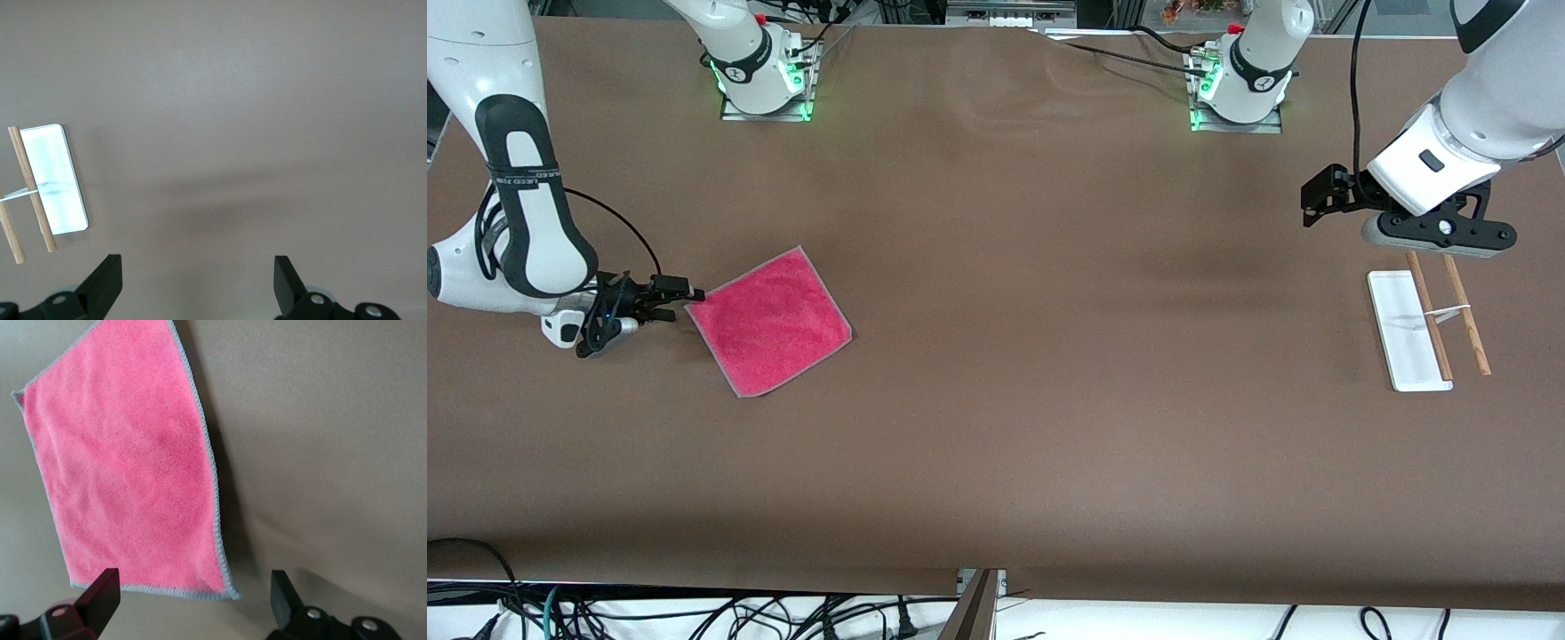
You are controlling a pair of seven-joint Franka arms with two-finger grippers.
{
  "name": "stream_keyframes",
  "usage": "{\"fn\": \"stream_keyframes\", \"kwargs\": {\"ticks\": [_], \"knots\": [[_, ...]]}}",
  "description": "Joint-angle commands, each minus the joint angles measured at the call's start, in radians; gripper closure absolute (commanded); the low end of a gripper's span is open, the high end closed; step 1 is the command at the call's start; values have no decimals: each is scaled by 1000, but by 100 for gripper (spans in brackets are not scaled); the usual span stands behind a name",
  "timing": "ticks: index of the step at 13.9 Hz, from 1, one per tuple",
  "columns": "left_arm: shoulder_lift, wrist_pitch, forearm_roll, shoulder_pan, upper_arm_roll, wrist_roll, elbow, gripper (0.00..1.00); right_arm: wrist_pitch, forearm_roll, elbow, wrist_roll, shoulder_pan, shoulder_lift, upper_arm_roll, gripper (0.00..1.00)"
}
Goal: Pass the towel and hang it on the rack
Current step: 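Move the right gripper down to the edge of the pink towel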
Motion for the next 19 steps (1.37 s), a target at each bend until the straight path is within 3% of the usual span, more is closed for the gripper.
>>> {"fn": "stream_keyframes", "kwargs": {"ticks": [1, 4, 8, 9, 12, 15, 19], "knots": [[0, -28, -4, 5, -1, 1, 18, 0, 4, 34, -19, -29, -10, -4, 5, 2], [2, -30, -4, 5, -1, 1, 19, 0, 4, 47, -39, -29, -10, -7, 5, 21], [2, -30, -4, 16, -1, 9, 19, 0, 5, 63, -61, -37, -10, -9, 5, 38], [2, -30, -4, 16, -1, 7, 19, 0, 5, 63, -62, -42, -12, -7, 5, 48], [2, -30, -4, 16, -2, 6, 19, 0, 4, 63, -61, -42, -12, -9, 5, 100], [2, -30, -6, 15, -5, 3, 19, 0, -4, 61, -38, -25, -7, -12, 8, 100], [2, -30, -6, 16, -5, 1, 19, 0, -30, 12, 78, 66, 41, -20, 11, 100]]}}
